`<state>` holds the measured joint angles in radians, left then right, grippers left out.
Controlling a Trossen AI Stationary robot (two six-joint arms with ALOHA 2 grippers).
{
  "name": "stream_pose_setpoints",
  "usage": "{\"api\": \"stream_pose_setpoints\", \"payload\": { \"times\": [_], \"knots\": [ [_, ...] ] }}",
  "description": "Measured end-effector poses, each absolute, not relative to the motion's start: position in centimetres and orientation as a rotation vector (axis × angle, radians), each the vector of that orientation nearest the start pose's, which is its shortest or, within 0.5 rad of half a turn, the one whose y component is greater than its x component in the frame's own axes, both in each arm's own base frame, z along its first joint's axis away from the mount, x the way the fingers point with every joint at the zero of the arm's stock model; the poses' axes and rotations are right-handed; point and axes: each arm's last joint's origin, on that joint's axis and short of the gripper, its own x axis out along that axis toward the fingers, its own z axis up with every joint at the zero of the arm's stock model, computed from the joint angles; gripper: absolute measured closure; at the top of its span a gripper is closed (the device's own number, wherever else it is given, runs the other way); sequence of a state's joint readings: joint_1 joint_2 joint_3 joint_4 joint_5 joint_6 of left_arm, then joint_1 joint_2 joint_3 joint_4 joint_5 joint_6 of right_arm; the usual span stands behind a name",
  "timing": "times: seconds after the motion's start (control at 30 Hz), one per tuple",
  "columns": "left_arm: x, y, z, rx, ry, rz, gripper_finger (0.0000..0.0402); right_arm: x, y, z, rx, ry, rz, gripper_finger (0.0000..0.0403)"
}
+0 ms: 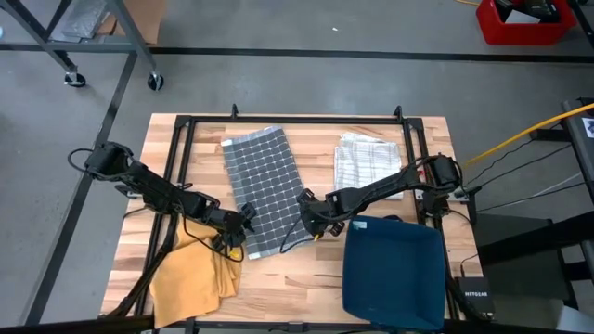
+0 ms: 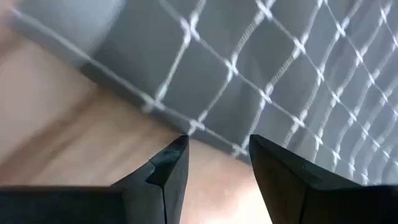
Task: Fold towel
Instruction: Fold the gray towel
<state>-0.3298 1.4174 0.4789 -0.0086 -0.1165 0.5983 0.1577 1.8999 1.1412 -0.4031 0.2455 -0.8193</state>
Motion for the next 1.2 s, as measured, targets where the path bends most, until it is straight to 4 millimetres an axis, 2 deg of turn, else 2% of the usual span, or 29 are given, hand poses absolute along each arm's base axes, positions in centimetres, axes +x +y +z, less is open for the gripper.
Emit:
{"api": "stream_pose_setpoints", "payload": {
  "times": [0.13, 0.23, 0.5, 0.67, 0.93, 1.2],
  "knots": [
    [21.8, -7.1, 12.4, 0.762, 0.847, -0.473, 0.0235, 36.2, 4.7, 14.5, -1.015, 1.141, 0.300, 0.0228],
    [21.8, -7.1, 12.4, 0.761, 0.847, -0.472, 0.0235, 36.3, 4.7, 15.2, -1.024, 1.153, 0.288, 0.0228],
    [21.8, -7.0, 12.4, 0.722, 0.857, -0.452, 0.0235, 35.0, 5.6, 14.8, -0.991, 1.243, 0.448, 0.0228],
    [21.8, -7.0, 12.4, 0.730, 0.853, -0.456, 0.0235, 35.3, 6.3, 14.7, -0.930, 1.179, 0.530, 0.0228],
    [21.9, -7.1, 12.5, 0.768, 0.826, -0.471, 0.0235, 35.9, 6.5, 14.9, -0.915, 1.100, 0.514, 0.0228],
    [22.0, -7.1, 12.5, 0.812, 0.813, -0.493, 0.0238, 36.0, 6.8, 14.7, -0.842, 1.059, 0.610, 0.0228]
  ]
}}
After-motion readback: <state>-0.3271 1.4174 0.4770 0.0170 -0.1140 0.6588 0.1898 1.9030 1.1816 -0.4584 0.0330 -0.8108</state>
